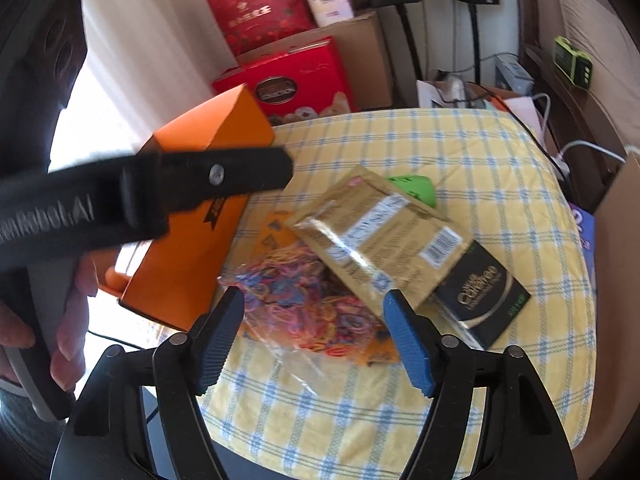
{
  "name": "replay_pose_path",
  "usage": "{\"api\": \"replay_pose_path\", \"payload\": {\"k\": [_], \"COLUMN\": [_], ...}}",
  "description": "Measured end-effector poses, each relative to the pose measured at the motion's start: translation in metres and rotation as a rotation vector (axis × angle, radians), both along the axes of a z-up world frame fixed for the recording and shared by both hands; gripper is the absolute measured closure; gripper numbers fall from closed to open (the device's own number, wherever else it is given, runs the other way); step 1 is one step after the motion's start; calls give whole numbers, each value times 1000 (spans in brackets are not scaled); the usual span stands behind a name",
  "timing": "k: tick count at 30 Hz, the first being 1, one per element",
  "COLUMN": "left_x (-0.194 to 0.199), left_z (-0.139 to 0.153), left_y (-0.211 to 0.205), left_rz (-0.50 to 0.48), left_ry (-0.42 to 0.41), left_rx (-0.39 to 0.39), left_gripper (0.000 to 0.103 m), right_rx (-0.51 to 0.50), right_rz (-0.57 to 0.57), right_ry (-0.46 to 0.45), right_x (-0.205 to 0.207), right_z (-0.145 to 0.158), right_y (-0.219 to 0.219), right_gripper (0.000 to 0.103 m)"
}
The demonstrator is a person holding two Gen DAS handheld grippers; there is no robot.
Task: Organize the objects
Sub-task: 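Grasp the bag of colourful rubber bands with the right tool and lift it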
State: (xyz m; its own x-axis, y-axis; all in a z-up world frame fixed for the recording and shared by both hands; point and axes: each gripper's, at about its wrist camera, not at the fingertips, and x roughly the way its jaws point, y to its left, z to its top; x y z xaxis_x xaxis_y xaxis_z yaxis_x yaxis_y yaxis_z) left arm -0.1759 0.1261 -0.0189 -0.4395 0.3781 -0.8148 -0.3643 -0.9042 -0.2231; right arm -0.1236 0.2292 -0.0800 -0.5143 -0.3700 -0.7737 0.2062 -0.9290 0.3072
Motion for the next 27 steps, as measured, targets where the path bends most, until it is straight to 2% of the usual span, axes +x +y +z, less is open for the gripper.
{"api": "replay_pose_path", "payload": {"k": [6, 13, 15, 16, 17, 20, 23, 27], "left_x": [-6, -7, -6, -6, -5, -3, -2, 1], "left_z": [3, 3, 4, 6, 7, 12, 13, 14], "left_y": [-14, -26, -30, -31, -33, -34, -33, -31], "left_rz": [31, 56, 63, 65, 66, 63, 57, 51], "left_ry": [-4, -13, -12, -11, -8, 3, 8, 10], "left_rx": [15, 28, 46, 51, 52, 54, 52, 54], "left_gripper": [29, 29, 29, 29, 29, 29, 29, 28], "right_rx": [26, 89, 105, 104, 91, 56, 26, -29], "right_rz": [60, 59, 56, 58, 64, 54, 49, 51], "right_ry": [-3, 10, 18, 16, 11, 11, 19, 28], "right_x": [-4, -8, -8, -6, -8, -9, -7, 1], "right_z": [-13, -25, -28, -28, -29, -27, -20, -8], "right_y": [-26, -34, -35, -36, -36, -32, -28, -18], "right_gripper": [26, 26, 31, 41, 55, 70, 78, 82]}}
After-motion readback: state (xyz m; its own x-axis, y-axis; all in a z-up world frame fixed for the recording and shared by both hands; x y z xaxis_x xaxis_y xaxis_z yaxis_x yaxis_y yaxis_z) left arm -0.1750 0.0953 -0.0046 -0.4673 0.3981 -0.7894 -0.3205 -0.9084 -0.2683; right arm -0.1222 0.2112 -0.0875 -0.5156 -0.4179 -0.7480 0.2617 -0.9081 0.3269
